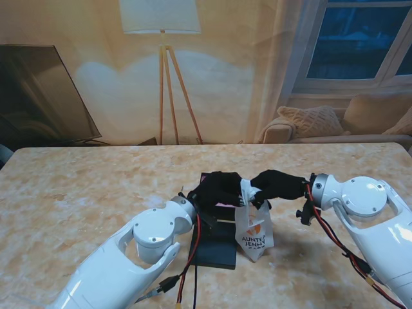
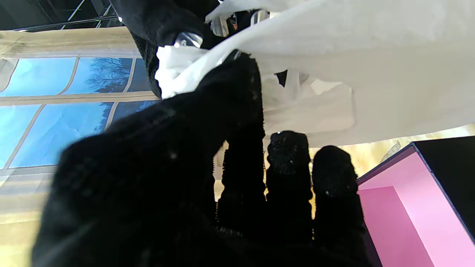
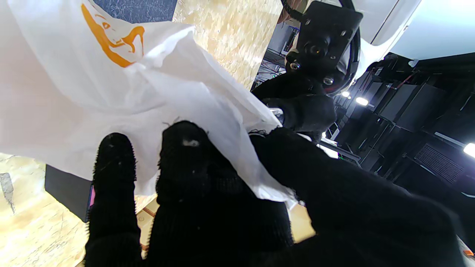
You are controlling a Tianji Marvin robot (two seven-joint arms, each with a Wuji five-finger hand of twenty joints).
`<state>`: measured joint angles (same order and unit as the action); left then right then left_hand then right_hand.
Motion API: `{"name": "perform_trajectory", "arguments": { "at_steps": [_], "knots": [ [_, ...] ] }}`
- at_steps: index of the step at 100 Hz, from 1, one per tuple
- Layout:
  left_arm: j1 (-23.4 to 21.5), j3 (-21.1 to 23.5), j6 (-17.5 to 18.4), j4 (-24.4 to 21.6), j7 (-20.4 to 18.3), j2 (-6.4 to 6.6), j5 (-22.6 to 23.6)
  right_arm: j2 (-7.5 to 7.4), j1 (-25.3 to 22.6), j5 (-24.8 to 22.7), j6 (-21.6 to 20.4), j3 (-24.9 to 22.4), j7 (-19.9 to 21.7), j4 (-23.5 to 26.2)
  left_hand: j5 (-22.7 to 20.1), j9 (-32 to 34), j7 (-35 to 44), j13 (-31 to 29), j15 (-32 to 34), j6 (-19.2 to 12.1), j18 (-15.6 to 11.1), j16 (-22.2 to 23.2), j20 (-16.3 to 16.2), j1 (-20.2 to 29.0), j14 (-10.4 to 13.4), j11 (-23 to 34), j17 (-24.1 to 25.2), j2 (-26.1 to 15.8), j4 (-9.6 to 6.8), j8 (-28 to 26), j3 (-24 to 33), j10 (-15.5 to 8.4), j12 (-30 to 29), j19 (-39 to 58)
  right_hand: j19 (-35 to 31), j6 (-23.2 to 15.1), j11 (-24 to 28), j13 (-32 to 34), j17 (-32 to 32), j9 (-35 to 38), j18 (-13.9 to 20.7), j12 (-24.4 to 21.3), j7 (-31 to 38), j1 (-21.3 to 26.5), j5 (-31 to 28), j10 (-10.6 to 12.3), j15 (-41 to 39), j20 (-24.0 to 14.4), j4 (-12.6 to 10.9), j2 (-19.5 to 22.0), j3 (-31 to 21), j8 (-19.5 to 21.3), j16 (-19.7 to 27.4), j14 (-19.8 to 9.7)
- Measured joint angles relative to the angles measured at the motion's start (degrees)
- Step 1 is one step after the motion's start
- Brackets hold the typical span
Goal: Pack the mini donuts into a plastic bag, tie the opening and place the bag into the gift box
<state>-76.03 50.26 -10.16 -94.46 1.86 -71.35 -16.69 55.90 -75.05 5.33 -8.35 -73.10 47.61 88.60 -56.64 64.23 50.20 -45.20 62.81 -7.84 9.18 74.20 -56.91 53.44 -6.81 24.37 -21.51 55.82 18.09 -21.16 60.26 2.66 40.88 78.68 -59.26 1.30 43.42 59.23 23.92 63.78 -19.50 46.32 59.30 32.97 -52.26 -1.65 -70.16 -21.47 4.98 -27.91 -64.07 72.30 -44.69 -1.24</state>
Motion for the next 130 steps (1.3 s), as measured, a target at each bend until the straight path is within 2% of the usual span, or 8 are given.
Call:
{"name": "perform_trajectory", "arguments": {
  "at_steps": [26,49,61,67,82,99,121,130],
  "knots": [
    [0.26,-0.58,0.90,0.19,0.35,0.00,1.41,-0.13,0.06,0.93,0.06,0.08,0.17,-0.21,-0.01,0.03,2.62,-0.02,0.85,-0.04,0.00,-0.58,-0.76,-2.94,0.01,3.66,0.00,2.70,0.64,0.57,0.10,0.00,6.25,0.35,-0.03,0.32,1.49,0.02,0.08,-0.02,0.01,1.55,0.00,0.00,-0.54,-0.28,-1.05,-0.09,0.00,-0.10,-0.15,0.31,0.00,0.12],
    [0.26,-0.88,0.91,0.18,0.77,-0.04,1.64,-0.15,0.02,1.01,0.03,0.16,0.20,-0.29,-0.02,0.03,4.25,-0.01,1.39,0.20,0.00,-0.58,-0.82,-3.53,0.01,4.58,0.45,2.72,0.72,0.57,0.05,0.00,7.14,0.53,-0.03,0.36,1.63,0.47,0.33,-0.02,0.02,2.37,0.00,0.00,-0.61,-0.31,-1.06,-0.11,0.00,-0.10,-0.16,0.66,-0.02,0.12],
    [0.34,-1.15,1.20,0.37,1.20,-0.05,2.58,-0.18,0.03,0.95,0.08,0.32,-0.01,-0.45,-0.03,-2.23,4.26,1.30,0.62,0.21,0.00,-1.39,-0.82,-2.99,0.01,1.19,1.79,0.29,0.72,0.57,-0.09,0.08,-1.03,-1.11,-0.04,0.39,1.64,0.53,0.46,-0.02,0.03,1.51,0.00,0.00,-0.63,-0.33,-1.06,-0.11,0.00,-0.10,-0.17,0.66,-0.02,0.12],
    [0.39,-1.20,1.36,0.53,1.19,-0.06,2.63,-0.18,0.03,0.97,0.10,0.35,-0.05,-0.51,-0.04,-3.29,4.26,1.33,-0.81,0.10,0.00,-1.40,-0.82,1.26,0.01,0.75,2.09,-4.45,-0.27,0.54,-1.53,0.10,-5.86,-1.68,-0.04,0.42,1.29,0.57,0.60,-0.01,0.03,0.44,0.00,0.00,-0.64,-0.34,-1.06,-0.11,0.00,-0.10,-0.17,0.66,-0.02,0.12],
    [0.47,-0.97,1.39,0.79,0.28,-0.03,1.70,-0.17,-0.04,1.01,0.05,0.36,-0.16,-0.51,0.07,-4.03,4.17,1.40,-2.94,0.09,0.00,-1.09,-0.77,4.42,-0.01,0.95,2.73,-6.91,-1.02,0.53,-3.70,0.80,-7.57,-2.98,-0.04,0.54,1.01,0.74,0.79,0.15,0.04,-2.01,0.00,0.00,-0.77,-0.48,-1.06,-0.11,0.05,-0.46,-0.56,0.66,-0.02,0.12],
    [0.45,-0.94,1.37,0.80,0.48,0.00,1.36,-0.18,0.06,1.06,0.03,0.65,-0.41,-0.50,-0.19,-4.22,4.23,1.95,-2.97,0.14,0.00,-1.08,-0.29,1.70,-0.01,1.96,3.35,-5.09,-1.02,0.52,-2.36,0.92,-7.33,-3.50,-0.04,0.60,0.47,0.76,0.80,0.16,0.04,-3.02,0.00,0.00,-0.81,-0.54,-1.06,-0.11,0.07,-0.50,-0.59,0.66,-0.02,0.12],
    [0.42,-1.21,1.61,0.91,1.70,-0.14,1.32,-0.32,0.97,1.56,0.00,1.28,0.57,-1.25,-1.52,-3.44,4.33,1.94,-1.77,0.12,0.02,-1.23,-0.28,-1.39,-0.01,2.63,3.39,-0.74,-0.32,0.51,-0.06,1.66,-4.13,-3.67,-0.04,0.65,-5.23,0.77,1.08,0.19,0.00,-9.59,0.00,0.00,-0.81,-0.55,0.51,-0.12,0.35,-0.51,-0.65,0.66,1.96,0.09],
    [0.44,-1.36,1.69,1.10,2.08,-0.35,1.30,-0.40,1.04,1.09,-0.31,1.28,0.88,-1.24,-1.55,-1.38,6.02,0.82,-0.61,0.24,0.02,-1.24,-0.28,-1.36,0.01,-0.76,2.47,-0.12,-0.02,0.51,-0.09,2.12,-0.58,-3.48,-0.04,0.65,-6.14,0.77,1.34,0.19,-0.20,-11.00,0.00,0.00,-0.81,-0.55,1.84,-0.12,0.37,-0.51,-0.65,0.66,2.71,0.02]
  ]
}}
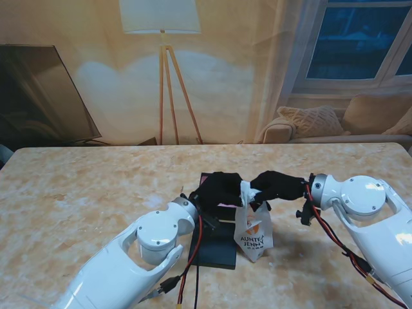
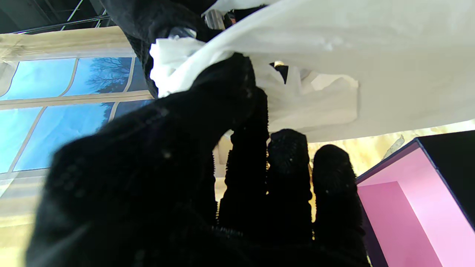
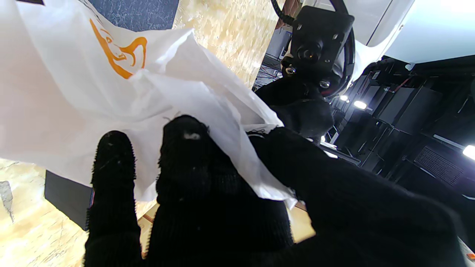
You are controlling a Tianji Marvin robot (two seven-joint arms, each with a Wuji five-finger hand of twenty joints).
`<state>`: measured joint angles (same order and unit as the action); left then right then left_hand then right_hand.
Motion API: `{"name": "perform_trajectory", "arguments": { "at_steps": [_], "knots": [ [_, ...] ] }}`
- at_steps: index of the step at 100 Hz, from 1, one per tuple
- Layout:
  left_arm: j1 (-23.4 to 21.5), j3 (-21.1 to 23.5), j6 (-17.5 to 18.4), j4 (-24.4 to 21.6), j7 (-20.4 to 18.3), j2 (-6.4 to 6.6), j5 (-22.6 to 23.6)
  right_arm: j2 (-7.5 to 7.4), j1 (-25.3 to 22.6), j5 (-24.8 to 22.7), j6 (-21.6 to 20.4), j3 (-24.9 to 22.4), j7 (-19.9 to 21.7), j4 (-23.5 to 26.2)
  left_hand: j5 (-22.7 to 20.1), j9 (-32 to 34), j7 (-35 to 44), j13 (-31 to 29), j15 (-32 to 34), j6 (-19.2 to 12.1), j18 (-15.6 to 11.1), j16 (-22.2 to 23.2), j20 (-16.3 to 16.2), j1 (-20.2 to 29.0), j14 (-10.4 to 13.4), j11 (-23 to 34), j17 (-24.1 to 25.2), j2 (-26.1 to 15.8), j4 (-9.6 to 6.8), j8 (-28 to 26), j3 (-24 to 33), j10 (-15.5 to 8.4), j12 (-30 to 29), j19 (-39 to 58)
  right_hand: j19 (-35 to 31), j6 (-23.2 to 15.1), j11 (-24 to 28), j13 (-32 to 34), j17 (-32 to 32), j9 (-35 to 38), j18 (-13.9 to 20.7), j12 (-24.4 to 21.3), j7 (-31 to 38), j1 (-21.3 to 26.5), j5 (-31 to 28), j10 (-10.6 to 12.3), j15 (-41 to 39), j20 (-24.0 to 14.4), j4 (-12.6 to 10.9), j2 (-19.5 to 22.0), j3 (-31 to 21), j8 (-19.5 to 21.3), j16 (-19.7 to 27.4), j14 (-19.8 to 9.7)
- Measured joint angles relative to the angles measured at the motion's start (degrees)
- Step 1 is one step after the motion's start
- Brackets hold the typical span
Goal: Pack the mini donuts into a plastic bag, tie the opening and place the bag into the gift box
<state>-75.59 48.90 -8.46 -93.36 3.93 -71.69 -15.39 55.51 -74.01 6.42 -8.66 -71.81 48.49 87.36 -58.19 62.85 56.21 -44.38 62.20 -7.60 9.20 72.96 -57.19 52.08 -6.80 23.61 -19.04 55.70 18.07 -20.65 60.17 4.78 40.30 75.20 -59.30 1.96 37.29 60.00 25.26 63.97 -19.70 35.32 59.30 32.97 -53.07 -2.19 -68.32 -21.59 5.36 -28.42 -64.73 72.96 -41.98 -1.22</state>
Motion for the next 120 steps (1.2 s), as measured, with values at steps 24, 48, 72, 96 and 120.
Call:
{"name": "perform_trajectory", "arguments": {
  "at_steps": [24,48,72,96,120],
  "knots": [
    [0.09,0.05,-0.04,0.13,-0.40,-0.11,-0.98,-0.46,0.24,-0.98,-1.63,0.42,0.72,0.07,-0.77,2.15,2.70,-1.33,1.34,2.17,0.01,0.00,0.00,0.86,0.03,1.77,-1.40,0.04,0.01,0.00,-0.01,-0.48,2.92,1.05,0.00,0.24,-1.99,-0.22,0.35,-2.43,-0.35,-0.07,0.00,0.02,0.00,0.07,3.58,0.00,0.01,0.00,-0.10,0.01,1.62,-1.21],
    [0.24,0.57,-0.16,0.20,-2.56,0.08,-2.32,-0.58,0.60,-0.53,-2.10,0.56,1.97,-0.40,-0.71,1.39,1.79,-1.14,-1.41,4.05,0.02,0.15,0.73,8.06,0.64,3.57,-0.33,-3.41,-0.54,-1.57,-2.65,-1.29,-1.24,-0.86,-0.02,0.40,-6.61,-0.22,0.59,-2.51,-0.35,-2.07,0.00,0.02,-0.48,0.07,9.60,0.05,0.04,-0.05,-0.47,0.16,3.08,-1.30],
    [0.46,1.06,-0.48,0.32,-5.07,0.55,-3.63,-0.62,0.12,-0.90,-2.49,-0.48,2.65,0.02,-0.39,-1.96,-6.00,1.90,-11.97,3.29,1.22,0.96,2.15,12.20,-1.39,7.16,3.63,-7.53,-1.81,-2.18,-5.18,-3.10,-8.45,-5.62,-0.03,1.37,-11.34,0.31,1.53,-2.53,-0.36,-4.47,0.00,0.03,-1.30,0.07,10.73,0.74,0.05,-0.90,-1.70,0.16,3.09,-1.47],
    [0.32,1.65,-1.96,0.16,-4.85,0.04,-5.65,-1.01,-2.08,-8.24,-7.32,-2.18,1.38,3.38,3.23,-3.47,-12.03,3.85,-28.03,1.75,3.73,-2.43,5.97,11.34,-2.85,4.70,6.95,-8.13,-1.83,-2.19,-4.22,-2.71,-10.96,-13.51,-0.03,1.61,-14.38,0.70,2.12,-5.14,-0.36,-7.39,0.00,0.03,-1.83,0.69,10.85,1.50,0.07,-1.12,-2.01,0.17,3.09,-3.52],
    [0.50,1.24,-1.70,0.17,-4.86,0.09,-5.91,-1.49,-2.58,-11.31,-9.36,-2.03,-0.42,4.42,3.19,-1.99,-12.45,-0.59,-34.19,3.63,4.33,-16.79,13.17,9.90,-3.77,0.79,3.80,-6.47,-1.86,-2.17,-2.99,-0.28,-7.72,-18.09,0.01,1.65,-14.38,0.70,2.12,-5.56,0.27,-8.72,0.00,0.03,-2.64,0.70,12.13,2.13,0.07,-1.85,-2.51,0.17,3.10,-3.77]
  ]
}}
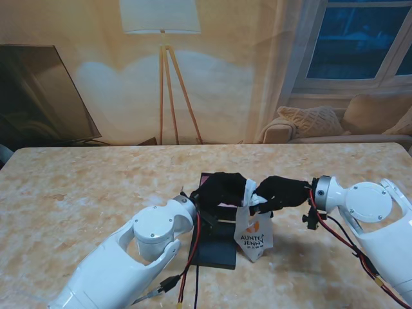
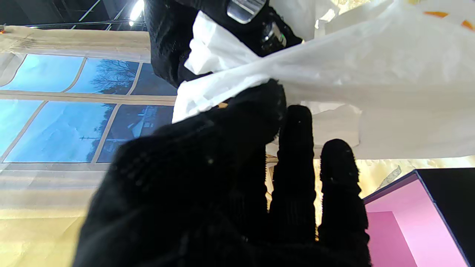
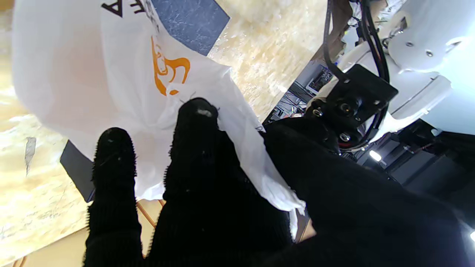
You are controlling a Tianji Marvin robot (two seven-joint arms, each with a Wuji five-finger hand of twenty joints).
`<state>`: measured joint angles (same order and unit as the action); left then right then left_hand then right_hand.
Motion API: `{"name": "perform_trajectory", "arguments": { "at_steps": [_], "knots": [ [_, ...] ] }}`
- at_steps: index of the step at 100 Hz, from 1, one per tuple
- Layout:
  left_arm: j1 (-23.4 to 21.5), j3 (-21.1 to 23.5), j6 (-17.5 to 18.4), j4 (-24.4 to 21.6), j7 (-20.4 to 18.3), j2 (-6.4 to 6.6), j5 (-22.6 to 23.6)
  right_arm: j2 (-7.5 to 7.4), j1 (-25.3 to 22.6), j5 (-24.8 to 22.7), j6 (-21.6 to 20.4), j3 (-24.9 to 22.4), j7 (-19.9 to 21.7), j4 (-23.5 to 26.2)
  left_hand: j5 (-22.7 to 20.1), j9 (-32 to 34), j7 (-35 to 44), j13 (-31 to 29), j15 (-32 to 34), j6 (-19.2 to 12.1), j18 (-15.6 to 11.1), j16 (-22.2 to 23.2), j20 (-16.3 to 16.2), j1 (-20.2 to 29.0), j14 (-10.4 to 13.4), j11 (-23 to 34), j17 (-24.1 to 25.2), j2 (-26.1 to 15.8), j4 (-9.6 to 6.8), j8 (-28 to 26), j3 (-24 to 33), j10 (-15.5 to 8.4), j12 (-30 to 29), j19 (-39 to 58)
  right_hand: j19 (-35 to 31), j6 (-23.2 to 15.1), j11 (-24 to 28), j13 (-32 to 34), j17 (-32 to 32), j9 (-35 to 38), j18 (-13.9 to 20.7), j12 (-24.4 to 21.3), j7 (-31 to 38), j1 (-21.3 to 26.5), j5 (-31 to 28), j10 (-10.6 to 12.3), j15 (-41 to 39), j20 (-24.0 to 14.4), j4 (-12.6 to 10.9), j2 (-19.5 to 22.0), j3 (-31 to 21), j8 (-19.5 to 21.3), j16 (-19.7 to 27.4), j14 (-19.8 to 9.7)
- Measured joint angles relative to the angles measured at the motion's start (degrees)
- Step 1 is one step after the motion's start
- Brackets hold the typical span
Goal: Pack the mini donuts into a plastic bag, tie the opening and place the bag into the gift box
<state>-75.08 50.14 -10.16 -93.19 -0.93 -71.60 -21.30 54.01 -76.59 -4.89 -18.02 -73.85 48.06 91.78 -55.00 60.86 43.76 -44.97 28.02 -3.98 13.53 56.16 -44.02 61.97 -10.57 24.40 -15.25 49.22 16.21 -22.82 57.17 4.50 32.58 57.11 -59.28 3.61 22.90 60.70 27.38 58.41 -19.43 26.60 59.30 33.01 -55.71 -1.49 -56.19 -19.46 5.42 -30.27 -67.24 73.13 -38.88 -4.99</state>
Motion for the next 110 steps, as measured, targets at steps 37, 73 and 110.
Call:
{"name": "perform_trajectory", "arguments": {
  "at_steps": [37,73,110],
  "knots": [
    [0.02,-0.65,1.55,-0.20,1.11,0.02,3.59,-0.11,0.04,0.55,0.39,0.14,0.22,0.13,-0.10,4.83,1.51,-7.61,0.97,-0.94,0.96,4.48,3.05,0.00,-2.43,-2.79,-5.22,3.49,-0.02,-0.70,-0.07,0.17,7.81,2.87,0.02,0.16,-0.60,-0.07,0.00,-1.30,0.42,-0.77,0.00,0.00,-0.54,0.67,1.57,0.29,0.00,-0.08,-0.03,0.00,0.69,-0.51],
    [1.05,-1.48,4.14,0.31,-1.26,0.89,9.31,-0.60,0.38,-0.71,0.70,0.34,1.56,0.75,1.33,-2.56,1.95,-2.24,11.32,-2.17,-1.99,14.84,3.05,-1.34,1.80,6.26,-5.25,4.16,-0.02,-0.87,0.73,-0.89,1.98,5.92,0.05,0.62,-0.82,0.20,0.52,-3.31,0.42,-2.10,0.00,0.20,-0.77,1.69,12.64,0.81,0.00,-0.07,-0.03,0.01,5.13,0.26],
    [1.92,-2.07,4.31,0.91,-1.69,1.24,10.63,-0.53,-0.90,-4.72,-1.85,-0.64,-2.47,1.52,2.99,-2.05,-0.91,11.78,0.91,-2.46,1.90,-10.30,3.05,-2.82,-1.88,-0.73,4.56,-2.53,-2.19,0.16,-3.76,-1.01,2.75,-1.76,0.05,1.30,0.61,0.78,1.10,-3.82,0.42,-0.95,0.00,0.54,-1.38,1.66,18.68,1.28,0.00,-0.05,-0.03,0.06,7.30,0.97]
  ]
}}
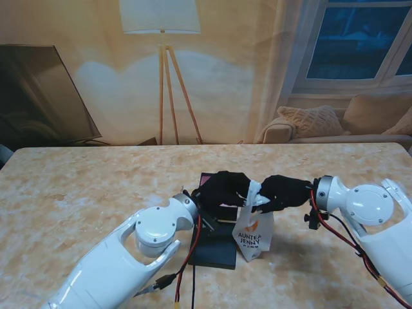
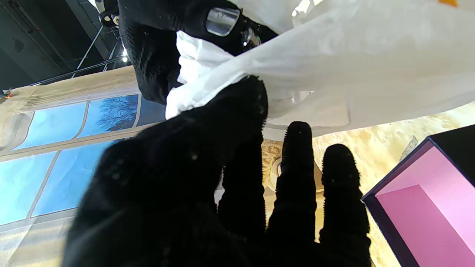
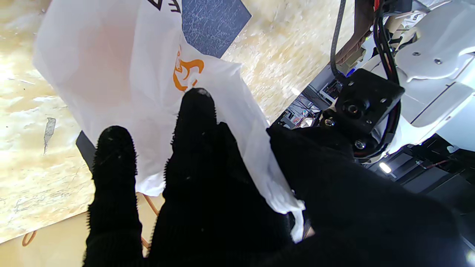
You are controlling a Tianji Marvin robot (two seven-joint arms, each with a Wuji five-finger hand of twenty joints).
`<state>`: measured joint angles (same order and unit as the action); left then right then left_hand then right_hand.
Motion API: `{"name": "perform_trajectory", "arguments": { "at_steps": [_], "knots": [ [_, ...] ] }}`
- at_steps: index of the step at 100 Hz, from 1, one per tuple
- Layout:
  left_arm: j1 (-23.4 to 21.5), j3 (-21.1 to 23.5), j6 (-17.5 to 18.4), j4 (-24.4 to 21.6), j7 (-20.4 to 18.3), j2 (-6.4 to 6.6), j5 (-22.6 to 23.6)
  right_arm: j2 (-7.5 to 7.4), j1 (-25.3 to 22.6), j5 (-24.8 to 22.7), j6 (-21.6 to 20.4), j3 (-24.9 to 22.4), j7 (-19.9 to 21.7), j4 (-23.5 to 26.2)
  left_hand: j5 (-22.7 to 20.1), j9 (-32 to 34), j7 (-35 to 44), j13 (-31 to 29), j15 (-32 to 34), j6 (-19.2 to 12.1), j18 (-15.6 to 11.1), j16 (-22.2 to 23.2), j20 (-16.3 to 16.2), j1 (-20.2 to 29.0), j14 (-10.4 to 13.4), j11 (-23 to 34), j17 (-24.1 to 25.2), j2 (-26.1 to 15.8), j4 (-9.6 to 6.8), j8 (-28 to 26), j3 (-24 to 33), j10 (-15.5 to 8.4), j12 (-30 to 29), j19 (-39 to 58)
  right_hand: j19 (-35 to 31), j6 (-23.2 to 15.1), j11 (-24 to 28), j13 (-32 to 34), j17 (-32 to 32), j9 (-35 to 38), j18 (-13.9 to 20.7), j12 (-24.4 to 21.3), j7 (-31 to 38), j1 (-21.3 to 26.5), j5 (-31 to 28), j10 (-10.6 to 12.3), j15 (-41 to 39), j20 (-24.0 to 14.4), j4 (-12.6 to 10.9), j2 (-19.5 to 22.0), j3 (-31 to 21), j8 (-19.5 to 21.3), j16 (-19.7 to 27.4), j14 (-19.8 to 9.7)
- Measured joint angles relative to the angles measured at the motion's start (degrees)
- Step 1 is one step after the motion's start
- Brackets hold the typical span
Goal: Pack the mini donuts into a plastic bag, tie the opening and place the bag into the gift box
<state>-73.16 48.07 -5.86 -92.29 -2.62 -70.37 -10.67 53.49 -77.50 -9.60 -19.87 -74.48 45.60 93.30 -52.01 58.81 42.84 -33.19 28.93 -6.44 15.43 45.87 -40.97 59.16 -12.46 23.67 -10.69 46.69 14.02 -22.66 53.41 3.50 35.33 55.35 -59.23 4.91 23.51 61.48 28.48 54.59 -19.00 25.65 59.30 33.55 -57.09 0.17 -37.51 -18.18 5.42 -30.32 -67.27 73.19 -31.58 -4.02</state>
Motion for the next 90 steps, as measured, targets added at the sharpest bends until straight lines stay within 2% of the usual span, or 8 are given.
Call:
{"name": "perform_trajectory", "arguments": {
  "at_steps": [18,41,46,47,53,57,71,90],
  "knots": [
    [-0.09,-0.02,0.02,-0.18,0.14,0.11,1.68,0.00,-0.07,0.20,0.03,-0.03,0.44,0.13,-0.18,0.64,0.07,-1.10,0.05,-1.70,1.07,0.00,0.00,0.61,0.00,-0.61,0.31,-0.65,0.00,0.00,-0.67,-0.60,1.34,0.00,0.00,0.72,-0.64,0.00,0.00,-0.52,-0.30,-0.07,0.00,0.48,-0.01,-0.35,2.32,0.07,0.00,0.00,0.00,0.01,0.71,0.84],
    [-0.20,-0.51,0.76,-0.14,2.51,0.01,4.32,-0.02,-0.70,-0.90,-0.69,-0.75,0.13,0.86,0.44,-1.57,0.07,-1.11,0.05,-1.87,1.09,0.44,-1.33,-1.08,0.00,3.73,0.58,-0.65,0.00,-0.20,2.09,-1.95,1.65,0.00,0.01,2.94,-6.05,-3.77,-0.23,-4.18,-1.50,-8.61,0.03,1.86,-0.02,-1.13,14.28,1.34,0.00,0.02,0.00,-0.16,5.83,6.41],
    [-0.22,-0.50,0.76,-0.10,2.58,-0.02,4.21,-0.07,-0.83,-0.95,-0.72,-0.86,0.18,1.00,2.05,-3.60,-2.05,-1.02,0.06,0.08,1.09,0.47,-1.38,-2.38,-0.15,6.78,-0.06,-0.82,-0.75,0.19,3.30,-1.70,0.61,0.12,0.01,3.96,-7.16,-4.60,-0.49,-4.82,-2.03,-10.11,0.05,2.53,-0.02,-1.91,16.28,1.42,0.00,0.03,0.00,-0.56,6.96,8.06],
    [-0.23,-0.50,0.75,-0.10,2.63,-0.02,4.15,-0.08,-0.85,-0.95,-0.73,-0.86,0.20,1.02,4.90,-4.11,-5.81,-1.02,0.06,3.71,1.10,0.47,-1.38,-3.41,-0.61,7.94,-0.38,-1.54,-1.74,1.40,3.95,-1.63,0.03,0.39,0.01,3.96,-7.35,-4.60,-0.49,-4.83,-2.05,-10.22,0.05,2.53,0.01,-1.95,16.31,1.42,0.00,0.03,0.00,-0.59,7.17,8.29],
    [-0.45,-0.40,0.46,-0.10,3.36,-0.20,3.70,-0.11,-0.87,-0.96,-0.88,-0.87,0.25,1.14,6.38,-5.62,-8.54,-0.87,0.15,4.75,1.09,0.49,-1.38,-3.46,-1.26,9.43,-0.97,-2.57,-3.23,2.21,4.46,-0.40,-1.63,0.72,0.01,3.96,-7.52,-4.60,-0.49,-4.84,-2.13,-10.96,0.05,2.54,0.06,-2.21,16.85,1.44,0.00,0.04,0.00,-0.84,7.34,8.46],
    [-0.64,-0.34,-0.09,-0.10,4.10,-0.40,3.29,-0.11,-0.88,-0.96,-1.02,-0.87,0.24,1.23,7.64,-9.16,-11.33,-0.50,0.74,6.96,1.10,0.51,-1.39,-3.46,-1.58,5.62,-1.25,-3.13,-4.28,3.34,4.56,3.27,-6.53,1.15,0.01,3.96,-8.02,-4.57,-0.49,-6.30,-2.48,-10.96,0.05,2.55,0.15,-0.97,16.86,1.47,0.00,0.04,0.00,-1.19,7.34,9.26],
    [-1.25,-0.14,-2.30,-0.10,5.00,-1.13,0.41,0.02,-0.83,-0.67,-0.98,-0.87,0.25,1.96,8.03,-10.16,-13.12,-1.31,1.39,8.14,1.10,0.54,-1.39,-3.45,-2.01,4.56,-2.64,-3.54,-4.32,4.21,4.56,4.69,-8.66,1.29,0.01,3.96,-8.25,-3.66,0.07,-7.29,-2.53,-11.47,0.05,2.56,0.18,0.01,16.81,1.48,0.00,0.05,0.00,-1.35,7.35,8.81],
    [-1.23,0.08,-2.00,0.11,3.51,-1.14,-0.56,0.14,-1.05,0.68,0.28,-1.25,0.53,2.13,9.06,-10.17,-14.90,-1.89,1.40,8.64,0.91,0.58,-1.39,-2.87,-3.33,3.74,-6.19,-4.27,-4.34,5.15,4.62,5.15,-9.70,3.08,-0.07,3.97,-7.57,-0.63,1.01,-7.29,-2.53,-12.22,0.05,2.59,0.59,-0.34,11.10,1.49,0.00,0.11,0.00,-1.41,6.47,4.65]
  ]
}}
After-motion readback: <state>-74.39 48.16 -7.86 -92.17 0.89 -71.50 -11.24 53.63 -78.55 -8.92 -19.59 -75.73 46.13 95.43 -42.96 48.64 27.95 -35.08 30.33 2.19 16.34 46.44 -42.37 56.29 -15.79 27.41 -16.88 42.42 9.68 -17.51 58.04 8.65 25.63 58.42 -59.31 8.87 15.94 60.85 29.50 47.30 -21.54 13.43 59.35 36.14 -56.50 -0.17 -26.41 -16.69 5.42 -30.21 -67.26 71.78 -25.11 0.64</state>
